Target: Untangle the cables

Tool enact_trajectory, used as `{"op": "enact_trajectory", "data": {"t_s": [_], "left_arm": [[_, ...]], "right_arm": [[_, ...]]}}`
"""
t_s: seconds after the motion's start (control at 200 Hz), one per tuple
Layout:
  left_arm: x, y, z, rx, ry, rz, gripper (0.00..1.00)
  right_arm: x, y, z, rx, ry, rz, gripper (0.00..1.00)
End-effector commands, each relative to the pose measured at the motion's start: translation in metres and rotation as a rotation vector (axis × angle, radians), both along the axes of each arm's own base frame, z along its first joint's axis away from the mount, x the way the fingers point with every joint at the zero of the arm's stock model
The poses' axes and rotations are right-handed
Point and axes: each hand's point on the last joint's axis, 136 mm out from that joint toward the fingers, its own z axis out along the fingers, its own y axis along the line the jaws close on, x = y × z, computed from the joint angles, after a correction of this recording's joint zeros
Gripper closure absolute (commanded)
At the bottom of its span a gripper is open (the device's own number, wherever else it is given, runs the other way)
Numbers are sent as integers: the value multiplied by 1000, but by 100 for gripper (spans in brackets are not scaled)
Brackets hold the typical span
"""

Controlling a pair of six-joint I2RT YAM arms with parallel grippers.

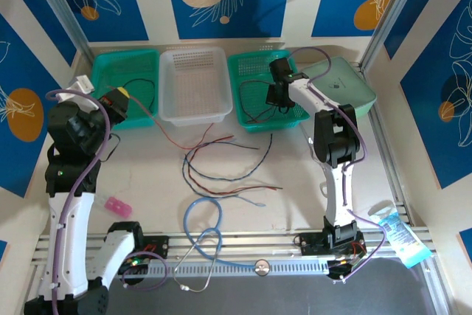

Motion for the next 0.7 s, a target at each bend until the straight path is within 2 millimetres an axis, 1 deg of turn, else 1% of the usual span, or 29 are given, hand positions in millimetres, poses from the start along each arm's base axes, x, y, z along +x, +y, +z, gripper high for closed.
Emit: {"op": "enact_trajectory", "data": {"t_s": [0.0,0.085,0.17,0.265,0.375,0.44,0.485,0.515,0.535,0.565,0.645,0.695], "left_arm": [[-8,-3,16,12,-37,-15,100],[-9,-4,16,2,-37,-17,100],[-10,-4,16,-16,-44,-18,100],[-10,-6,15,-35,-42,-28,100],[-11,-7,15,-26,-37,-31,100],[-12,-6,15,-17,-35,-27,100],[-12,-6,15,-16,-34,-26,100],[-12,-6,16,-16,-36,-26,100],[-12,-6,17,-16,-39,-27,100],[-12,-6,17,-15,-36,-29,100],[-12,-7,17,-15,-34,-32,100],[-12,-7,16,-16,-32,-34,100]], "right_arm": [[15,3,20,21,-42,8,100],[27,-3,23,0,-67,-2,100],[43,-19,31,-38,-108,-59,100],[58,-12,42,25,-163,-30,100],[75,-19,59,-62,-221,-11,100],[84,-15,63,-69,-236,24,100],[90,-16,63,-84,-237,38,100],[95,-17,67,-88,-242,36,100],[97,-17,66,-85,-237,40,100],[99,-12,66,-61,-233,52,100],[100,-2,65,-7,-205,76,100],[95,5,58,8,-176,90,100]]}}
